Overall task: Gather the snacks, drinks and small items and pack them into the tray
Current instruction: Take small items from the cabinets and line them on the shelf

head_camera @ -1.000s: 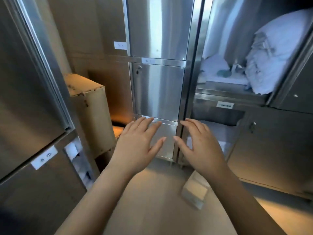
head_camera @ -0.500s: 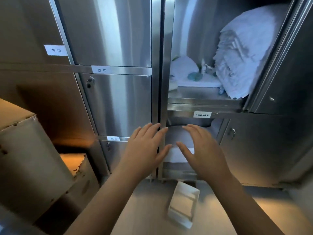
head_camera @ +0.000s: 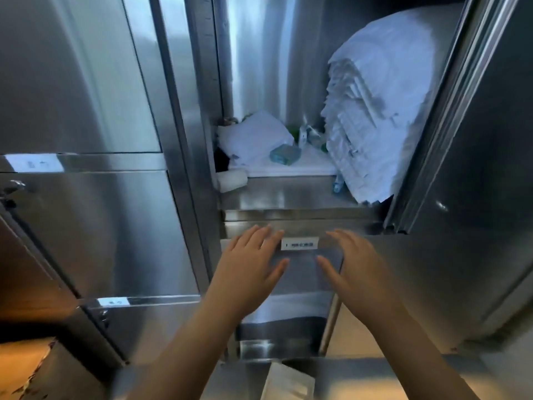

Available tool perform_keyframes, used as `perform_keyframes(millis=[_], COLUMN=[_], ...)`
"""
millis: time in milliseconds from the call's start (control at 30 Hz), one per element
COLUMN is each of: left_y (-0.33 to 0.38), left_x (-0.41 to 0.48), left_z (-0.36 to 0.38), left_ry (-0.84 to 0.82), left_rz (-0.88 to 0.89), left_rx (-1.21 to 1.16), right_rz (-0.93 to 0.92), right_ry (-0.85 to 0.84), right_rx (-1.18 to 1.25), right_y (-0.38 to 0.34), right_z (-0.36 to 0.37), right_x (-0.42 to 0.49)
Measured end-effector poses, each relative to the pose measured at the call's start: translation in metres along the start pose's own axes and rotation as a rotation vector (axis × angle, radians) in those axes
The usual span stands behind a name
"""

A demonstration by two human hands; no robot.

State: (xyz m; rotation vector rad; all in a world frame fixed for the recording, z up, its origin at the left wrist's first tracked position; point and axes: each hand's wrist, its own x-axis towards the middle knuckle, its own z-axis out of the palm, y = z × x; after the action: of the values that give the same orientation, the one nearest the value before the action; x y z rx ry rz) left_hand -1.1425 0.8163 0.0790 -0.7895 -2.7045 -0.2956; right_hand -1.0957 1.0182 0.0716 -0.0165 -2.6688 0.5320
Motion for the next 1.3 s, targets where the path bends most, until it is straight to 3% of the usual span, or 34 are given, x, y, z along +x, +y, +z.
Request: perform_keyframes(millis=[400, 733, 967, 1300], left_y=[-0.060, -0.119, -0.149, -0.170], left_x=[0.157, 0.259, 0.300, 0.321], left_z=[0.075, 0.128, 0.146, 0.163], left_ry=[-0.057, -0.069, -0.058, -0.078], left_rz=[-0.120, -0.018, -0.152, -0.420], left_rx=[0.069, 0.055, 0.085, 0.214], right_rz=[0.017, 0.205, 0.274, 0.015], right_ry=[-0.122, 0.017, 0.006, 0.022], right_rx=[-0.017, -0.115, -0.255, -0.131], right_y=[0.100, 0.138, 0.161, 0.180], right_z=[0.067, 0.138, 0.160, 0.163], right_x=[0.163, 0.255, 0.293, 0.315])
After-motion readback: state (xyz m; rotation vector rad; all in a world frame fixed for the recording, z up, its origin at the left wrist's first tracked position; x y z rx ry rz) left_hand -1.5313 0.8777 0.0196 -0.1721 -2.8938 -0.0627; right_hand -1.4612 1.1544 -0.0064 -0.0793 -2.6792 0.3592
